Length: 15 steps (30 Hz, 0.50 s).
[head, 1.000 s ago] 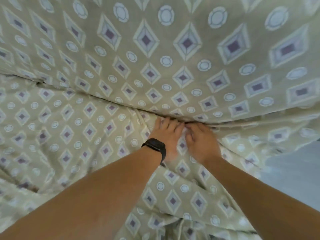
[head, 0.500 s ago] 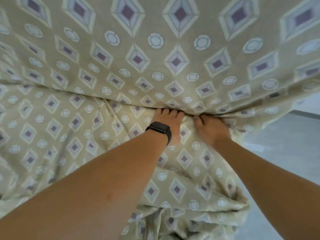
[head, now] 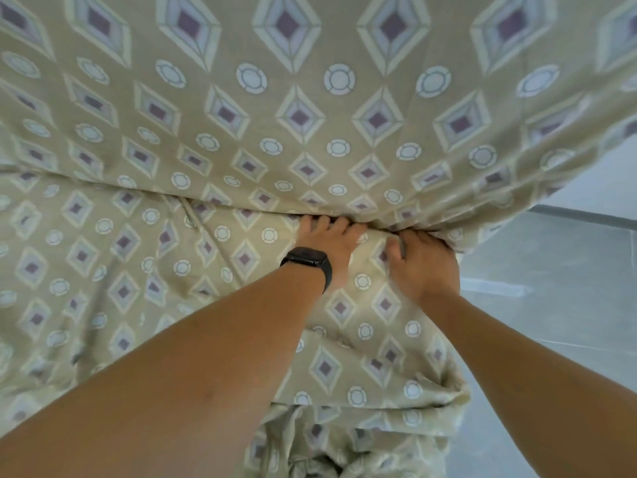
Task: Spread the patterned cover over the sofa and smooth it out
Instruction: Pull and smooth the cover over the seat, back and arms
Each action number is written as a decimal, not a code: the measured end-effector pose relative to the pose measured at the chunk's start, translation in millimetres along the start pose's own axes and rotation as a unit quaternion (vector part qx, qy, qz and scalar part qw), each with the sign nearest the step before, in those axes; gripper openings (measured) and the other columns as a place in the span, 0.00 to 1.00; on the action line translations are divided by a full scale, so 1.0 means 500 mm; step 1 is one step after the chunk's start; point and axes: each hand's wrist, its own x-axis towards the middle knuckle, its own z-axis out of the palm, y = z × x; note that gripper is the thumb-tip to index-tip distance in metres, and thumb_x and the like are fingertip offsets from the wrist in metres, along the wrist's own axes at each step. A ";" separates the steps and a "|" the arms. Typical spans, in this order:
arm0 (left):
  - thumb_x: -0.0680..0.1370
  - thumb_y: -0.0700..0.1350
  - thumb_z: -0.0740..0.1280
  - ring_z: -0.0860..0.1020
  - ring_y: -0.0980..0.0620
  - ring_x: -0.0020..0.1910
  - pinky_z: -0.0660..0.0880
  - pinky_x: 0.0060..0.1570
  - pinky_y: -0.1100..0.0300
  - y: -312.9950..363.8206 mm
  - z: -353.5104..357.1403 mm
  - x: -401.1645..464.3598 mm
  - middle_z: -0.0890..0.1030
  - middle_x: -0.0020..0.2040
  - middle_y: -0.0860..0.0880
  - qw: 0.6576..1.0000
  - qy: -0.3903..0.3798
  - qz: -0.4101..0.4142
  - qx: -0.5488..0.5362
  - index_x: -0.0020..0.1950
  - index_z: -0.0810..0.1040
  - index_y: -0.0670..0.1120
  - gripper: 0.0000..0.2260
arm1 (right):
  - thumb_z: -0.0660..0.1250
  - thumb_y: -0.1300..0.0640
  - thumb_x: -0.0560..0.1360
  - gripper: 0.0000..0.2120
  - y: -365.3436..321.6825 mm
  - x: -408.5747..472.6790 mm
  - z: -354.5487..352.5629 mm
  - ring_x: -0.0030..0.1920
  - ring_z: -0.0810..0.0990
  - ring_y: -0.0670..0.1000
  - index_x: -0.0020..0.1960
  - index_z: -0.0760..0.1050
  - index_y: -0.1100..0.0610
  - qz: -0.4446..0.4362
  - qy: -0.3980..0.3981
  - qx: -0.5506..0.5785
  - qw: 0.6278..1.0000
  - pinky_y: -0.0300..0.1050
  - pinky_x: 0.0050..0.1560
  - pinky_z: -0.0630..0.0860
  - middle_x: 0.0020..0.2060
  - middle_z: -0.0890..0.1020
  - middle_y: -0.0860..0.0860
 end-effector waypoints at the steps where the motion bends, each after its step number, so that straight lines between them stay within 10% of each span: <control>1: 0.72 0.45 0.68 0.64 0.43 0.73 0.55 0.75 0.43 0.001 -0.002 -0.008 0.65 0.75 0.51 1.000 0.010 0.003 -0.004 0.80 0.56 0.58 0.38 | 0.44 0.40 0.78 0.28 -0.002 -0.001 -0.008 0.55 0.80 0.58 0.54 0.77 0.54 0.003 -0.022 -0.002 1.000 0.53 0.59 0.73 0.52 0.84 0.54; 4: 0.76 0.44 0.66 0.54 0.44 0.81 0.50 0.80 0.46 -0.003 0.009 -0.066 0.57 0.82 0.51 0.997 0.051 0.000 -0.054 0.82 0.52 0.56 0.38 | 0.44 0.40 0.79 0.32 -0.039 -0.039 -0.013 0.69 0.71 0.61 0.71 0.70 0.56 0.003 -0.035 -0.035 0.999 0.58 0.73 0.63 0.68 0.76 0.58; 7: 0.80 0.43 0.64 0.45 0.47 0.83 0.48 0.81 0.48 -0.039 0.028 -0.176 0.48 0.85 0.52 0.996 0.027 -0.011 -0.084 0.84 0.52 0.55 0.35 | 0.48 0.41 0.84 0.35 -0.119 -0.121 0.001 0.83 0.46 0.60 0.84 0.44 0.56 -0.035 -0.096 -0.032 0.994 0.56 0.82 0.43 0.84 0.47 0.57; 10: 0.80 0.40 0.64 0.65 0.45 0.77 0.66 0.73 0.48 -0.120 0.054 -0.322 0.66 0.79 0.49 0.992 0.049 -0.011 -0.115 0.79 0.66 0.51 0.27 | 0.44 0.39 0.84 0.35 -0.216 -0.218 0.047 0.82 0.31 0.58 0.82 0.29 0.51 -0.119 -0.154 -0.064 0.979 0.58 0.81 0.34 0.81 0.30 0.52; 15: 0.70 0.33 0.71 0.81 0.42 0.49 0.78 0.46 0.49 -0.258 0.088 -0.581 0.83 0.54 0.47 0.976 0.145 -0.053 -0.155 0.62 0.82 0.46 0.21 | 0.52 0.45 0.84 0.33 -0.396 -0.342 0.067 0.83 0.46 0.58 0.85 0.44 0.50 -0.144 -0.204 -0.050 0.967 0.57 0.81 0.49 0.84 0.45 0.52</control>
